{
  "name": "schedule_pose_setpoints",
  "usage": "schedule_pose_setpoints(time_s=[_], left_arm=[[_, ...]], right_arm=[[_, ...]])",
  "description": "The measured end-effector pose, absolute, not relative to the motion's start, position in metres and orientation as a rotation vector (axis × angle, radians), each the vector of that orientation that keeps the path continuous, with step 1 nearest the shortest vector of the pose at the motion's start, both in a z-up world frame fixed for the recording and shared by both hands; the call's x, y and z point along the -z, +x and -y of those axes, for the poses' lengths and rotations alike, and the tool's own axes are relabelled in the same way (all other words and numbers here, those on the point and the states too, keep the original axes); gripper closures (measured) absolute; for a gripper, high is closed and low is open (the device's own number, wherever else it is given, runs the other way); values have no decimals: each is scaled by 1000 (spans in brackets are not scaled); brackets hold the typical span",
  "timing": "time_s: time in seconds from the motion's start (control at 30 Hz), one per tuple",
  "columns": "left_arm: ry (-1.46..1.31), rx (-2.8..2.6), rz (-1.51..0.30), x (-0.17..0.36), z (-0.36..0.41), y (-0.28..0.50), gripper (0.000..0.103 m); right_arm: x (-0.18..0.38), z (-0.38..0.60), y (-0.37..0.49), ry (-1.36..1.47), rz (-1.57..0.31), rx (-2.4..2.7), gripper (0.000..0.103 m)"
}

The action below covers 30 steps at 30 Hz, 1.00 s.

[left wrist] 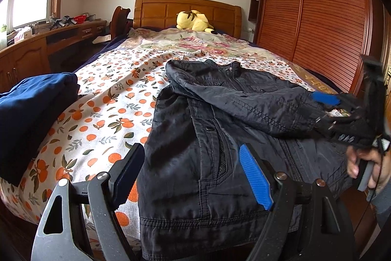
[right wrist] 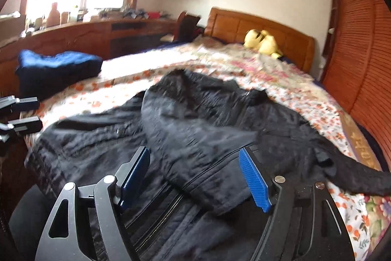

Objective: Fold large clothes

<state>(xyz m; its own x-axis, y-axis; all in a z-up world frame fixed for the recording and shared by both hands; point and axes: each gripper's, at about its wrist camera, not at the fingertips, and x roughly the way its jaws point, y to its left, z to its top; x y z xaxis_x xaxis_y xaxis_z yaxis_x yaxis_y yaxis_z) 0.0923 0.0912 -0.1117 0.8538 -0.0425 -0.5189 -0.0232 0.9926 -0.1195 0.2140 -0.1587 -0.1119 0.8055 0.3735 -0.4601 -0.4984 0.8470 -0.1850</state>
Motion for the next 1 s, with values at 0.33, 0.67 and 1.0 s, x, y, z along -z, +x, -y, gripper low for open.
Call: schedule_pose_setpoints(time_s=[0.33, 0.67, 1.0], left_arm=[[-119, 21, -556, 115, -88, 92, 22], [-117, 22, -559, 114, -87, 89, 22], [-117, 36, -544, 106, -82, 86, 22]], right_arm=[[159, 137, 288, -380, -655, -470, 26], [148, 153, 308, -313, -710, -519, 78], [79, 184, 263, -167, -631, -663, 91]])
